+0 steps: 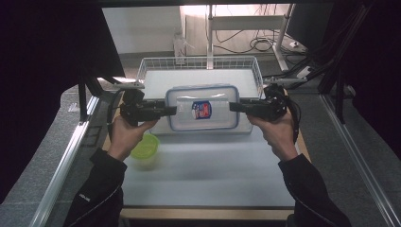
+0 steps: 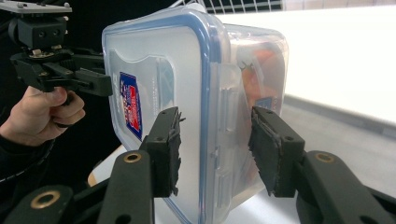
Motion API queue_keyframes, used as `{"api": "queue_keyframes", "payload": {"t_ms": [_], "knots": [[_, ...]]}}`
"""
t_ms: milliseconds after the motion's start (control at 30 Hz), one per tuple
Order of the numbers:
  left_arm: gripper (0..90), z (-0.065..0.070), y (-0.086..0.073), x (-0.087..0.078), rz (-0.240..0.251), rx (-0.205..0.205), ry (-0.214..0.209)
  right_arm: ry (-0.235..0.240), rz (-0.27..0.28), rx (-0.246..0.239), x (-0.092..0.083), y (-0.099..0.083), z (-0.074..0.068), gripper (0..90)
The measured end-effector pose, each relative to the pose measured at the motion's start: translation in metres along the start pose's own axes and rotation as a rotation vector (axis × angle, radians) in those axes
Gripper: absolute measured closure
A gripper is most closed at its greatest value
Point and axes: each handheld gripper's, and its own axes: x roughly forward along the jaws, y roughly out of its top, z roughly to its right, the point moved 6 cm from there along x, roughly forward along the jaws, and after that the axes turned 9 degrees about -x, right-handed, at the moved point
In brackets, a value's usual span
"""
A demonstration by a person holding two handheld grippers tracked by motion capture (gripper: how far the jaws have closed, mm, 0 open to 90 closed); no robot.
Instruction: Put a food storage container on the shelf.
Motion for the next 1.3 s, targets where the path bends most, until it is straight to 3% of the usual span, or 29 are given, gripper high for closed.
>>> {"api": "queue_keyframes", "payload": {"t_ms": [267, 667, 967, 1300], "knots": [[49.9, -0.006, 0.024, 0.003, -0.017, 0.002, 0.0, -0.005, 0.009, 0.009, 0.003, 0.018, 0.01, 54.0], [49.8, -0.022, 0.066, 0.009, -0.035, -0.009, 0.021, -0.009, 0.041, 0.059, 0.017, 0.043, 0.036, 53.3], [49.8, -0.034, 0.08, 0.011, -0.014, -0.035, 0.035, -0.008, 0.044, 0.075, 0.029, 0.058, 0.048, 52.7], [48.7, -0.046, 0.084, 0.021, 0.0, -0.06, 0.051, -0.013, 0.048, 0.116, 0.041, 0.062, 0.064, 52.2]]}}
